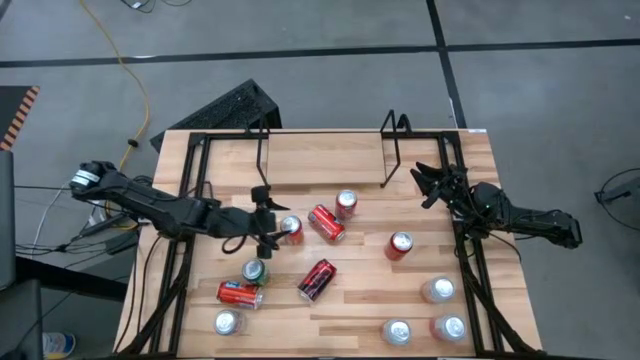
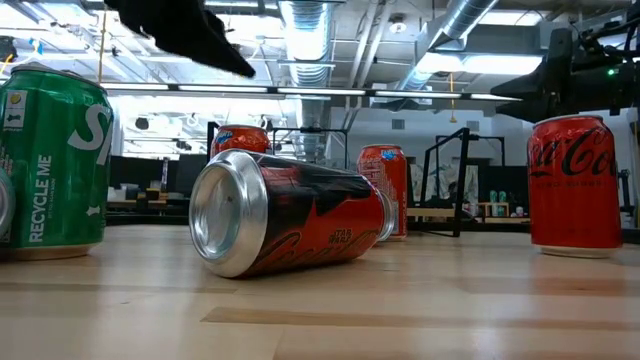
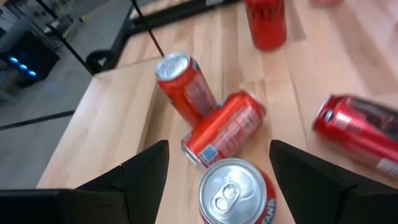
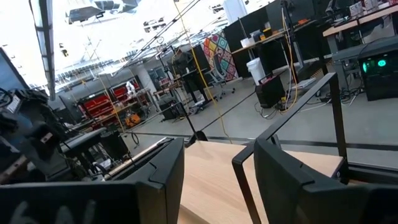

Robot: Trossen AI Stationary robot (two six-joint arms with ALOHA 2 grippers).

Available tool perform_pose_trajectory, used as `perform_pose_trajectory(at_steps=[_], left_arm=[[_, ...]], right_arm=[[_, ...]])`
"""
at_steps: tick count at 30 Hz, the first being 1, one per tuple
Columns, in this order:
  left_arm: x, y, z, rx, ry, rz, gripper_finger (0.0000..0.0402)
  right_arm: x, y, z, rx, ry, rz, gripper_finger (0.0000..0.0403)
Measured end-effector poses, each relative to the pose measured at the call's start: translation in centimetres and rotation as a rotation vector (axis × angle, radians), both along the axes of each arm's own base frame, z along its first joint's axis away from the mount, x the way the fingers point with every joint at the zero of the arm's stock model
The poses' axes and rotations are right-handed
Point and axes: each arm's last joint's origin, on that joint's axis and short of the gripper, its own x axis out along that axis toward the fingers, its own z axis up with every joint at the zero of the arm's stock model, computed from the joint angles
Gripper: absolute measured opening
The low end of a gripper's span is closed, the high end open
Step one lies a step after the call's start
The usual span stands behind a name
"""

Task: Place canned beverage on shelf
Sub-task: Put the red soda can on the shelf

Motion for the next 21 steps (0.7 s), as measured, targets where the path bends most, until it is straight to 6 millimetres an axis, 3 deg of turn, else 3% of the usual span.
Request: perform_pose_trajectory(at_steps=[9, 21], left_arm=[[1.6, 0.8, -2.2, -0.042, 0.091, -0.015, 0.0267], [1.6, 2.9, -2.6, -0.125, 0.146, -0.010, 0.0267]], right_arm=[[0.0, 0.0, -0.1, 0.001, 0.009, 0.000, 0.0178], [0.1, 0.0, -0.5, 0.022, 0.040, 0.002, 0.0178]])
